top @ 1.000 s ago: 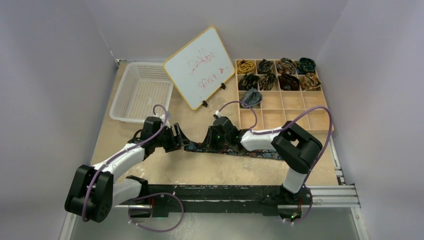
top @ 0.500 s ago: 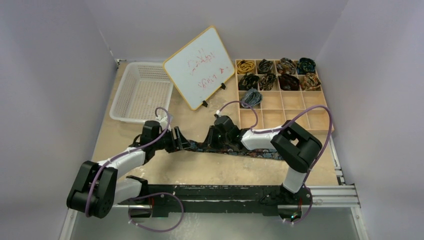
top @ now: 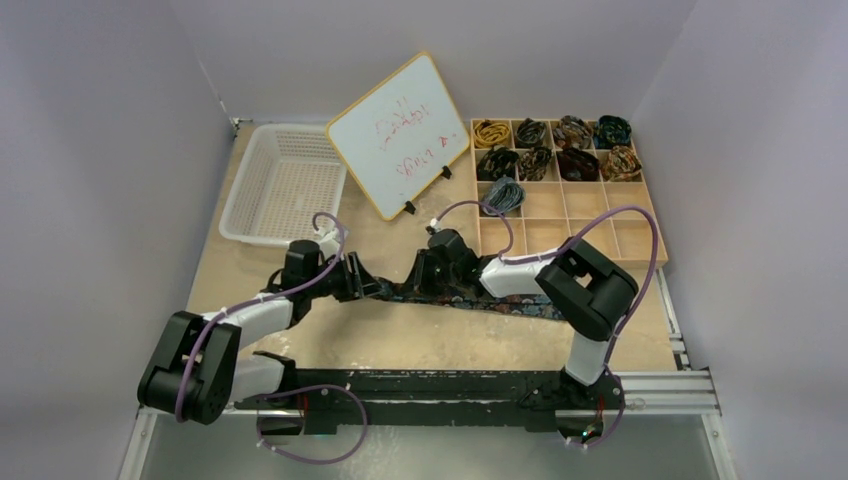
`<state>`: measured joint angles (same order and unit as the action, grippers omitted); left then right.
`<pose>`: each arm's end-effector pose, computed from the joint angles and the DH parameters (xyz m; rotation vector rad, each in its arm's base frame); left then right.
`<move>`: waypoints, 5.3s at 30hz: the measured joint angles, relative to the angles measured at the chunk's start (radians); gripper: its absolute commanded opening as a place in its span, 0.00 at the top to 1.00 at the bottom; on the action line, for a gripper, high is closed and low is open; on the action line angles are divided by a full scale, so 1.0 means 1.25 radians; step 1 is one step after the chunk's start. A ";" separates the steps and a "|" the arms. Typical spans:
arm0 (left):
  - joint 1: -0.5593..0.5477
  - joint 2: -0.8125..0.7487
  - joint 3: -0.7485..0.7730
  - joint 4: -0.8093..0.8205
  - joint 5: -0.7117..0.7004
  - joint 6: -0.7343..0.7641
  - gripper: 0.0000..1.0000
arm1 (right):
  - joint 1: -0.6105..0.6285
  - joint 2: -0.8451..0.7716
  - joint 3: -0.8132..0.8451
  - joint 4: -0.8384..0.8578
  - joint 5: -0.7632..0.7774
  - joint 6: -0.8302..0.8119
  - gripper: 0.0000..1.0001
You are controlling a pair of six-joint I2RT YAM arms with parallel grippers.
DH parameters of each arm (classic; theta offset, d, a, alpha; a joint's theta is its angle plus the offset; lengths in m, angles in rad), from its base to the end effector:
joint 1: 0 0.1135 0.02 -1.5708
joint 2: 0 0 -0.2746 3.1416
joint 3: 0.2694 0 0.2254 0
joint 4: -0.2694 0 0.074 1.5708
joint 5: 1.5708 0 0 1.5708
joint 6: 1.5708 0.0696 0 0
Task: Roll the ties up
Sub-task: Roll the tie at the center of the board.
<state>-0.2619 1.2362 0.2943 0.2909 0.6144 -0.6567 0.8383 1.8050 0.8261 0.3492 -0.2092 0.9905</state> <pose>0.1927 -0.0932 0.1532 -0.0973 2.3411 -1.1665 0.2364 0.2844 0.1501 0.0564 2.4789 1.1564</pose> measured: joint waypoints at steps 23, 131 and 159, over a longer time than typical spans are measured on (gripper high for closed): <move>0.000 -0.099 0.066 -0.331 -0.154 -0.072 1.00 | -0.002 -0.063 0.057 -0.067 -0.021 -0.172 0.63; -0.655 0.398 0.702 -0.823 -0.891 -0.181 0.57 | -0.106 -0.372 -0.144 -0.191 0.234 -0.012 0.53; -0.146 -0.147 0.323 -0.616 -0.442 -0.070 0.44 | -0.056 -0.278 -0.130 0.127 -0.130 -0.758 0.02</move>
<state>-0.4442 1.0523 0.6979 -0.4797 0.0624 -0.7441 0.7677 1.4574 0.6632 0.5083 -0.3721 0.0433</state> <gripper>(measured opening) 0.552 0.969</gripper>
